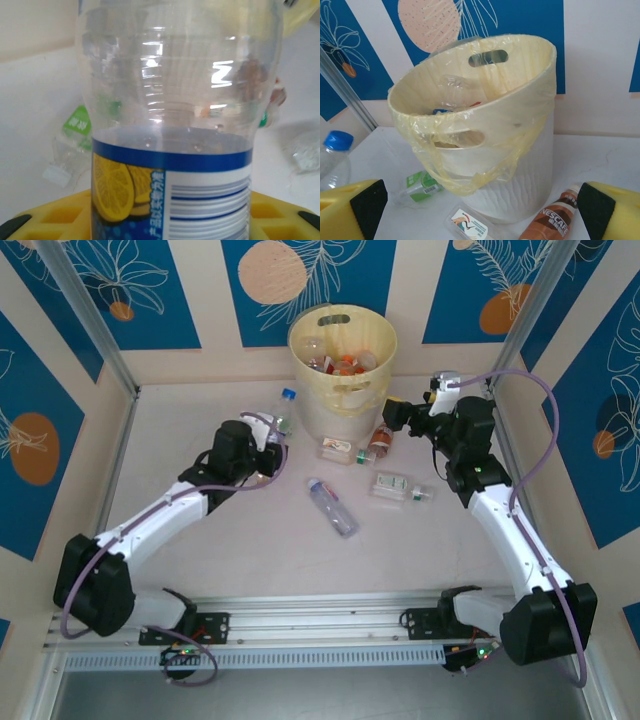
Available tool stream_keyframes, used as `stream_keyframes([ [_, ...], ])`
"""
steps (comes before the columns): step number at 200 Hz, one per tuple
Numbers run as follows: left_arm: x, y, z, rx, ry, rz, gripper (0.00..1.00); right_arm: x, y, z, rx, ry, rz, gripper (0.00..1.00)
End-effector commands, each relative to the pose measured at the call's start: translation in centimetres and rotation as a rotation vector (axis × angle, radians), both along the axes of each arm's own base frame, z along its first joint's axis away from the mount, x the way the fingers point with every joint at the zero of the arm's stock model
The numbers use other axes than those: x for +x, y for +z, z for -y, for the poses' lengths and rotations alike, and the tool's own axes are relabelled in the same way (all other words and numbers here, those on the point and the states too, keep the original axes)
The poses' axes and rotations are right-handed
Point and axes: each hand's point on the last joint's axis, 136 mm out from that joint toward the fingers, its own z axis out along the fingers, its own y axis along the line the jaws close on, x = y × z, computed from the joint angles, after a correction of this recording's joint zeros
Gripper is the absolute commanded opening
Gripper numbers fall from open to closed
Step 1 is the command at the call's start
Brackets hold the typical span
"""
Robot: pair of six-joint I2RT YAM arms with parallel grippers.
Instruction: Put the plastic bottles in the bin
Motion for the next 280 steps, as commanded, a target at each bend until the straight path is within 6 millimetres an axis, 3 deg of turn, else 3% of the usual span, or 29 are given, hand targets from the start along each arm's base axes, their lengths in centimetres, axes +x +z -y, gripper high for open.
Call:
stream_keyframes([
  [1, -0.2, 4.2, 0.1, -0.129, 0.011, 0.112, 0.49, -0.6, 2.0, -0.3, 0.02, 0.022, 0.077, 1.0],
  [20, -0.2, 7.0, -1.6, -0.227, 0.102, 0.157, 0.48, -0.6, 2.0, -0.2, 0.019, 0.016, 0.079, 1.0],
  [45, -0.5, 12.5, -3.8, -0.347, 0.211, 0.283, 0.48, -0.6, 2.1, 0.0, 0.022, 0.008, 0.083, 1.0],
  [61, -0.5, 16.0, -4.1, -0.41, 0.21, 0.384, 0.48, -0.5, 2.3, -0.1, 0.032, 0.009, 0.086, 1.0],
  [90, 0.4, 20.8, -2.0, -0.481, 0.12, 0.485, 0.48, -0.7, 2.6, -0.1, 0.048, 0.013, 0.084, 1.0],
  [134, 3.4, 25.6, 2.1, -0.532, -0.008, 0.558, 0.48, -1.6, 2.9, 0.2, 0.04, 0.005, 0.087, 1.0],
  [169, 6.1, 26.7, 5.4, -0.518, -0.078, 0.586, 0.49, -2.6, 3.2, 0.6, 0.027, -0.009, 0.098, 1.0],
  [241, 12.4, 28.1, 7.8, -0.519, -0.005, 0.704, 0.49, -3.8, 2.7, 1.6, -0.024, -0.052, 0.082, 1.0],
  [280, 15.3, 26.9, 10.3, -0.497, -0.042, 0.676, 0.5, -3.7, 2.1, 1.9, -0.04, -0.068, 0.073, 1.0],
])
